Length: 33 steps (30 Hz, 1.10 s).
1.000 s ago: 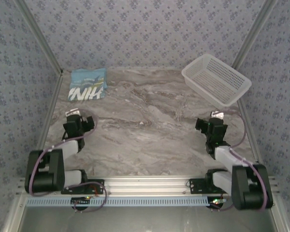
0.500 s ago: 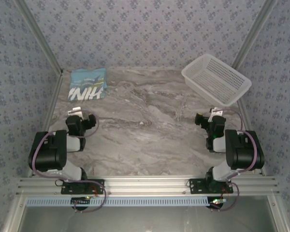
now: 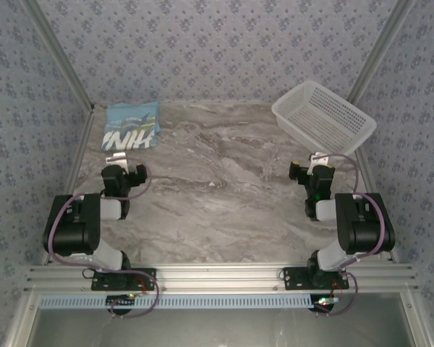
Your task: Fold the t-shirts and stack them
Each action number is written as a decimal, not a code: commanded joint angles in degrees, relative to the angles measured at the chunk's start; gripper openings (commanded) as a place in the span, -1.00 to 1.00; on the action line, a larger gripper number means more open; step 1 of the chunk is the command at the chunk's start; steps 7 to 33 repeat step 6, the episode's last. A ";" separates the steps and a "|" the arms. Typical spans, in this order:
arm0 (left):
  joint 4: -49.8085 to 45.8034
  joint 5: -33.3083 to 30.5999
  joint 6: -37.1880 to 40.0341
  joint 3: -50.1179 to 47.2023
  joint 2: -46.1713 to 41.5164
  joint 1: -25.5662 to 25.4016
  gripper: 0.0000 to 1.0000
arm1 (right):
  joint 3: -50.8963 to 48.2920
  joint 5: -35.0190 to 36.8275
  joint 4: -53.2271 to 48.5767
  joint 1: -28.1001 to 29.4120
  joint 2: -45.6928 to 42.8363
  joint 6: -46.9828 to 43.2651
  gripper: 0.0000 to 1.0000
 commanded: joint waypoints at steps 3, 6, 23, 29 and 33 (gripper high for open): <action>-0.58 -0.19 1.57 1.51 -0.27 -0.33 0.96 | 0.81 -0.54 -1.66 0.54 0.10 -1.90 1.00; -0.66 -0.20 1.53 1.51 -0.25 -0.32 0.96 | -0.43 2.33 1.64 0.54 0.17 -2.26 1.00; -0.66 -0.20 1.53 1.51 -0.25 -0.32 0.96 | -0.43 2.33 1.64 0.54 0.17 -2.26 1.00; -0.66 -0.20 1.53 1.51 -0.25 -0.32 0.96 | -0.43 2.33 1.64 0.54 0.17 -2.26 1.00; -0.66 -0.20 1.53 1.51 -0.25 -0.32 0.96 | -0.43 2.33 1.64 0.54 0.17 -2.26 1.00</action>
